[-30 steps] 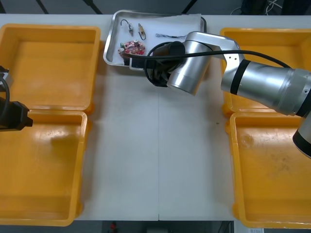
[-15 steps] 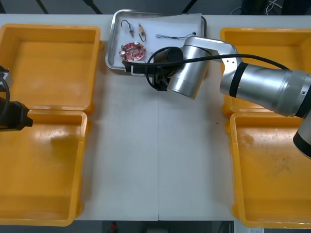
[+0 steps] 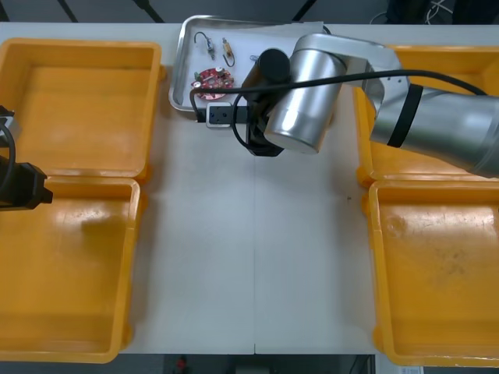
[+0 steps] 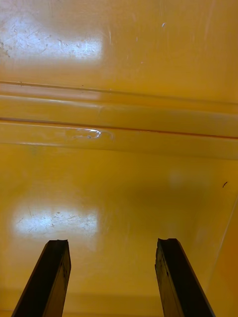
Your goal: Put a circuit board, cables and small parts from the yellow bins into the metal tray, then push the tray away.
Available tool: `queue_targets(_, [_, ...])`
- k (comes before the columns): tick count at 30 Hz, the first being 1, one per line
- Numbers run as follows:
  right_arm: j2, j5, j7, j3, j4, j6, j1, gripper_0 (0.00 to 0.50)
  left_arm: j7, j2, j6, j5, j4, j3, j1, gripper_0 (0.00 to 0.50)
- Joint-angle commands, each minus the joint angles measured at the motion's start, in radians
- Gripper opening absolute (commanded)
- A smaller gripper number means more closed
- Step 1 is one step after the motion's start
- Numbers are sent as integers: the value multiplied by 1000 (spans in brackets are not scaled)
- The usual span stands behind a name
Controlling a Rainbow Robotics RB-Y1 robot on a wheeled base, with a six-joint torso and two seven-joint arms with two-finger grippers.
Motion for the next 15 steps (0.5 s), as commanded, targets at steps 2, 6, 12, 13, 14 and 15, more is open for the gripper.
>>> queue_targets(2, [-90,-121,-19,-122,-82,139,-48,500,-66,45,-2,7,-6,16,18,500])
queue_targets(6, [-159,-179,-122,-150,-141,214,-48,500,-66,45,-2,7,-6,16,18,500])
queue_targets(12, [-280,-288,-309,-194,-200,273,-48,500,-66,45,-2,7,-6,16,18,500])
queue_targets(13, [-305,-314,-345,-202,-205,276,-48,500,-66,45,-2,7,-6,16,18,500])
queue_targets(14, [-328,-337,-375,-207,-210,279,-48,500,-66,45,-2,7,-6,16,18,500])
queue_targets(15, [-340,-348,-389,-208,-214,280,-48,500,-66,45,-2,7,-6,16,18,500])
